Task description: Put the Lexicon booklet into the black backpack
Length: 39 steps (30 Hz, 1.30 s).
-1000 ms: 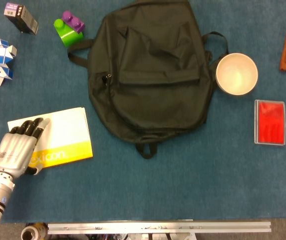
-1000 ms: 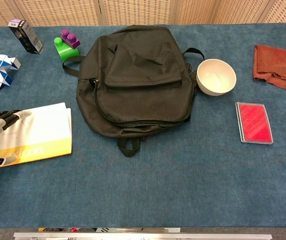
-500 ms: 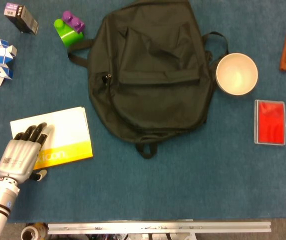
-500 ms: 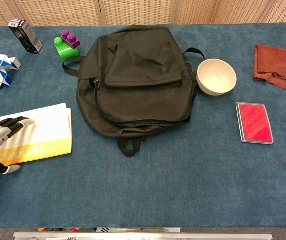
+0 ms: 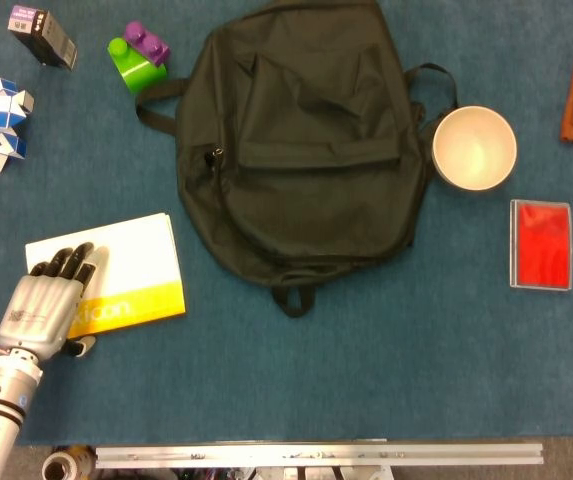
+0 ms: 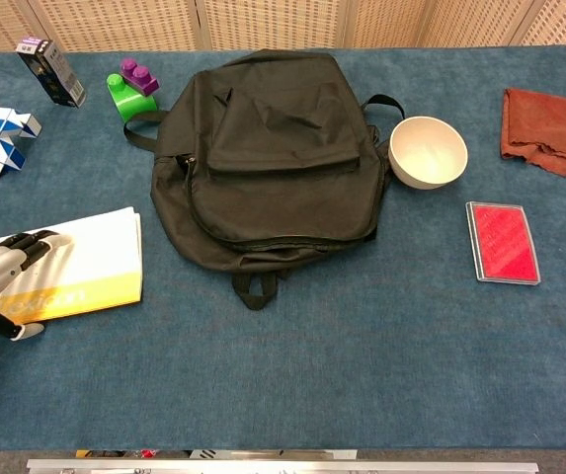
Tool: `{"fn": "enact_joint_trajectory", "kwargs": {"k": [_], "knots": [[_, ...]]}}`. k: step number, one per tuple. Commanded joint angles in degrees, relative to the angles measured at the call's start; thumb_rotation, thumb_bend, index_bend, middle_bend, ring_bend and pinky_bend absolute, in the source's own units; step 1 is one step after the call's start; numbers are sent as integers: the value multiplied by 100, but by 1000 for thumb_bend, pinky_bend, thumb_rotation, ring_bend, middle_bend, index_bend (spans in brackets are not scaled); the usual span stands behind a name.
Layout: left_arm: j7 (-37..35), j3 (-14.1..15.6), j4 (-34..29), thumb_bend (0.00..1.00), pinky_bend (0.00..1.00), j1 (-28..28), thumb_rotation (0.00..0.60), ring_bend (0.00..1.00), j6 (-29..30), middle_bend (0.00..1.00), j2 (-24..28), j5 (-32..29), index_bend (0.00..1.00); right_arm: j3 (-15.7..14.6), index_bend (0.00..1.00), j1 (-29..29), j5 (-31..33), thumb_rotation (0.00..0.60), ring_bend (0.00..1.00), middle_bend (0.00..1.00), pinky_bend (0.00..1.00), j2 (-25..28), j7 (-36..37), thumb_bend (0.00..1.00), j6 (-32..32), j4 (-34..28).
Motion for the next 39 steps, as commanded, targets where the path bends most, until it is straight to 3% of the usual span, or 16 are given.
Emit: {"fn": "enact_joint_trajectory", "kwargs": {"k": [1,16,25,39], "knots": [[-27,-24,18,170,188,-21,600,75,-17,70,-3,-38,0,-4,237,-7,14,600,172,309,316,3,3,65,-8,-3],[-259,-100,47,171,188,-112,600,96,-48,105,73,-78,0,-6,237,-13,58,600,172,309,316,-10,19,65,-56,15],[-677,-326,220,262,192,-173,600,115,1,128,59,-116,2,-14,237,-15,88,600,172,309,316,7,24,65,-102,5],[-1071,-677,871,279,194,-393,600,174,18,205,-161,-82,129,-23,238,-36,101,600,174,309,318,46,72,65,-110,-16]]}}
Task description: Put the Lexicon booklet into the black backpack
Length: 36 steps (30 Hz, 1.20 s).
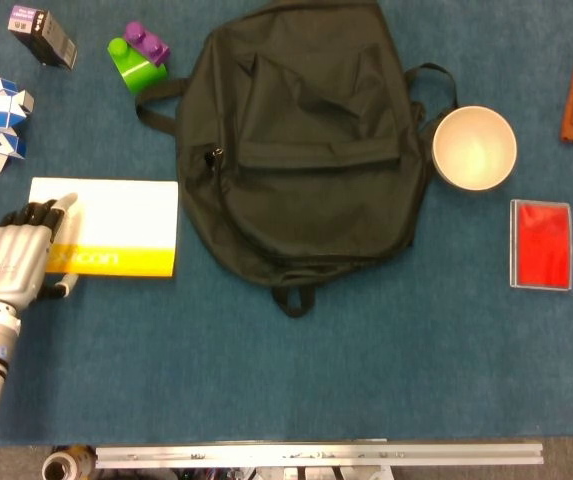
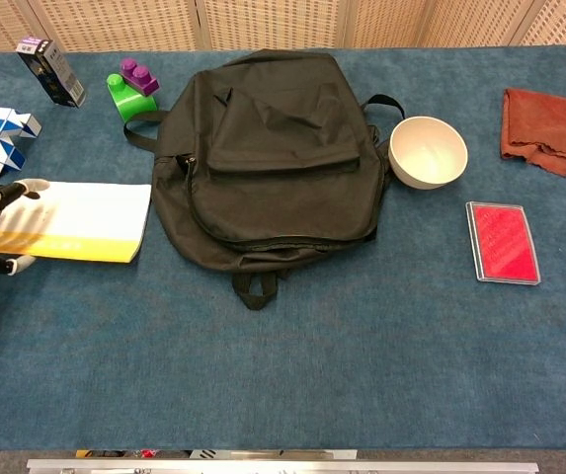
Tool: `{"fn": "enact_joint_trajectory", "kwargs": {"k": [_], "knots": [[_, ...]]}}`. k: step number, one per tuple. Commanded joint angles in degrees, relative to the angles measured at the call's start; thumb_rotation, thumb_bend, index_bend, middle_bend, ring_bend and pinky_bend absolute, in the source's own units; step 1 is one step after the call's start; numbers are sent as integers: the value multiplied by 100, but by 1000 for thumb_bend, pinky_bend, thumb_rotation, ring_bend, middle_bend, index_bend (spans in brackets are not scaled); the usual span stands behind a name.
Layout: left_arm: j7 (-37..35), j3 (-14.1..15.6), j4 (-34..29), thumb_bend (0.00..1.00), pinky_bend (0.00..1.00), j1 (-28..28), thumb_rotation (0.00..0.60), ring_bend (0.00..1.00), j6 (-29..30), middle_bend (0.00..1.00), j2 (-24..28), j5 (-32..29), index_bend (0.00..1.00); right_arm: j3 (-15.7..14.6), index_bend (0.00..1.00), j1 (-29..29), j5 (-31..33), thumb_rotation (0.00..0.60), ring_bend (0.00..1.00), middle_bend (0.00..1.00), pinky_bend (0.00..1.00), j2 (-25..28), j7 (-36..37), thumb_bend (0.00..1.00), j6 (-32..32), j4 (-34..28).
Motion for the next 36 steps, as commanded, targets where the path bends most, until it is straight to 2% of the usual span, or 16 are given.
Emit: {"fn": "enact_joint_trajectory", "kwargs": {"k": [1,12,17,21,25,29,33,36], "knots": [[43,-40,163,281,196,-84,600,180,9,212,-107,86,140,-1,238,-3,0,600,175,309,318,12,15,65,-1,-9],[99,-119,962,327,337,-267,600,282,365,335,-737,635,284,14,241,-18,7,600,178,309,319,23,129,65,22,46],[441,-326,1304,394,363,-337,600,305,547,365,-960,527,309,17,242,-44,13,600,178,309,318,29,186,65,56,80],[875,-448,1553,400,410,-374,600,327,612,385,-1122,331,328,13,242,-63,39,600,178,309,319,28,210,65,54,104],[888,-490,1679,400,441,-391,600,335,604,402,-1189,262,365,14,242,-76,37,600,178,309,318,30,222,65,71,107],[832,-477,1951,400,474,-396,600,394,755,477,-1324,390,452,18,243,-74,29,600,178,309,319,37,218,64,71,88],[472,-502,2113,397,531,-376,600,456,892,554,-1436,511,599,17,243,-78,38,600,178,309,318,39,192,64,65,65],[246,-512,2309,397,558,-361,600,492,1083,591,-1508,667,657,24,243,-84,54,600,178,309,318,43,178,64,67,46]]}}
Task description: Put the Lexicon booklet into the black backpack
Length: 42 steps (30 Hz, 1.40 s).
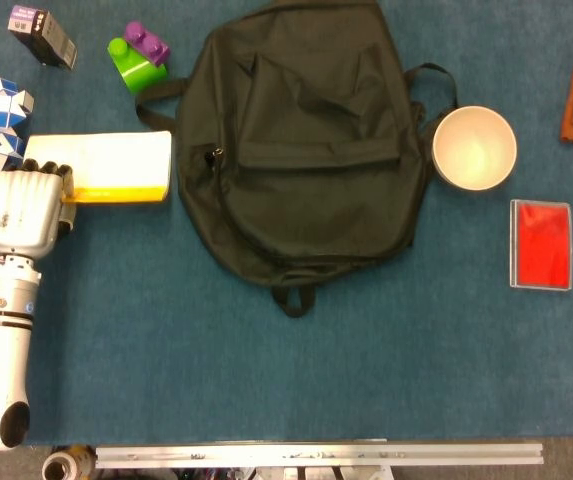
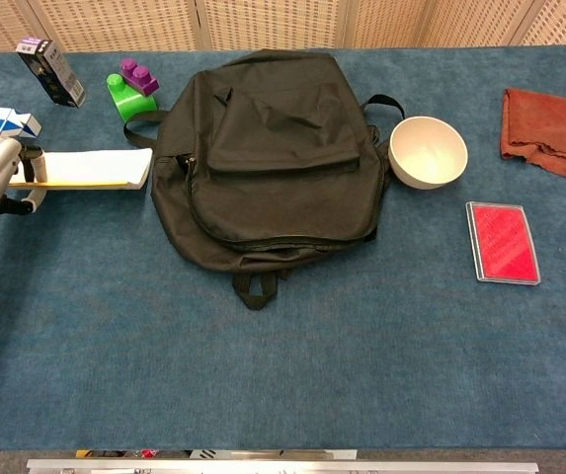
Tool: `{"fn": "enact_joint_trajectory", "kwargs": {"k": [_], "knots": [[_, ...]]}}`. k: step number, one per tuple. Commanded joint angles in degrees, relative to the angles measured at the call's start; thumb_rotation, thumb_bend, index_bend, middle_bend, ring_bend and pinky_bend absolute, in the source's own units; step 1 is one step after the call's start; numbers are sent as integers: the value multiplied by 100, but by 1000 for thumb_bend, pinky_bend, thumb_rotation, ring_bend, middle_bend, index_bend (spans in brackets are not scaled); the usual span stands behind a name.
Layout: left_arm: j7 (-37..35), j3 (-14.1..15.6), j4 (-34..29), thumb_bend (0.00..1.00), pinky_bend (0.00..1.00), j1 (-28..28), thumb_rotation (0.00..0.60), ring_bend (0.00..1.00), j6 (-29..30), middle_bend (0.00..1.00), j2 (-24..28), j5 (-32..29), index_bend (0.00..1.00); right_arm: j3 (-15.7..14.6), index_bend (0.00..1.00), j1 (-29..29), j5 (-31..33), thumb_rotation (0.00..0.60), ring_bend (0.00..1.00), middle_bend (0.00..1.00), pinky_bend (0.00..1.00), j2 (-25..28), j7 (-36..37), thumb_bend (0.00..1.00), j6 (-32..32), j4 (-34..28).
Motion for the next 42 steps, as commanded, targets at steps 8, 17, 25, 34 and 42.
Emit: {"fn": "enact_joint_trajectory", "kwargs": {"k": [8,17,25,34,42], "knots": [[-926,-3,640,397,571,36,600,514,633,630,-64,605,735,31,243,36,-33,600,178,309,318,9,-113,65,5,-104],[-1596,194,720,397,573,115,600,514,1194,638,300,1228,737,19,243,250,-291,600,179,309,318,112,-333,64,-172,-438],[-1921,382,526,397,573,191,600,514,1728,644,647,1769,740,-10,243,682,-471,600,179,309,325,230,-462,15,-780,-835],[-1970,710,190,393,573,208,600,515,2040,644,1062,2423,742,-10,243,1343,-600,600,202,325,352,217,-771,0,-1707,-1608],[-1978,908,56,392,570,250,600,515,2266,645,1147,2840,741,120,243,2102,-220,600,202,331,352,-228,-1117,0,-2807,-1949]]}}
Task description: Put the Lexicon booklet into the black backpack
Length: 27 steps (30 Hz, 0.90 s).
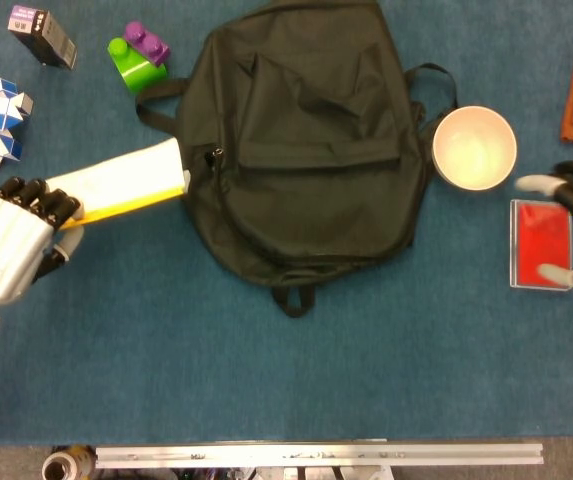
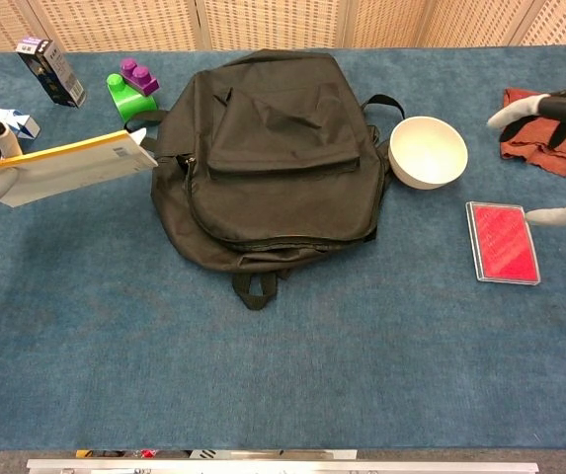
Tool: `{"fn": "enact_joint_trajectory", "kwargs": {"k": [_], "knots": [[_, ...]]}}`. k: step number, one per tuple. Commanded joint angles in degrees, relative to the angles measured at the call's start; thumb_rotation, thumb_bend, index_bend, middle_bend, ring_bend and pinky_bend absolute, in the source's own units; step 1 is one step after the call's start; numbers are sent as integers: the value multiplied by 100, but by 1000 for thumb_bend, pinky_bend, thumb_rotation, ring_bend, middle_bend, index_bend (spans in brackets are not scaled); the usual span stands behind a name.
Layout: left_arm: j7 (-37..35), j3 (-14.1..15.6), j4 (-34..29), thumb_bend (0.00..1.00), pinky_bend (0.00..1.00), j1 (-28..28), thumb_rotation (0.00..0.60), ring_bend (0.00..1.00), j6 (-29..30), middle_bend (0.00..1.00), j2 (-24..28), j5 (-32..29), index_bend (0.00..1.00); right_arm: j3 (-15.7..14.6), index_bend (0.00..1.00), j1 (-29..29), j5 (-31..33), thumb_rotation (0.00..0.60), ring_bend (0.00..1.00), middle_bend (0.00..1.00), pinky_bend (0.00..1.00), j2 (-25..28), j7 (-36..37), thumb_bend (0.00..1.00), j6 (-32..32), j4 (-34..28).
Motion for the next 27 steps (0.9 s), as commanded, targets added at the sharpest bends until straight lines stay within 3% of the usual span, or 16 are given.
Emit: {"fn": "enact_joint_trajectory", "kwargs": {"k": [1,9,14,18,27], "knots": [[-26,44,-9,392,570,8,600,515,89,644,10,116,741,99,243,417,272,600,202,331,352,-405,-284,0,-504,-69],[-30,106,9,391,569,25,600,515,147,644,50,271,742,289,243,1059,1041,600,203,331,355,-1468,-1172,0,-1158,240],[22,120,-13,391,568,62,600,515,169,645,71,300,742,405,243,1403,1586,600,165,328,226,-2078,-1838,0,-1296,523],[22,112,-36,391,568,93,600,515,194,645,98,296,742,478,243,1661,1952,600,144,307,218,-2484,-2147,0,-1389,769],[-20,83,-28,391,568,87,600,515,117,645,117,261,742,402,243,2055,2170,600,144,303,218,-3381,-2720,0,-1289,1492]]}}
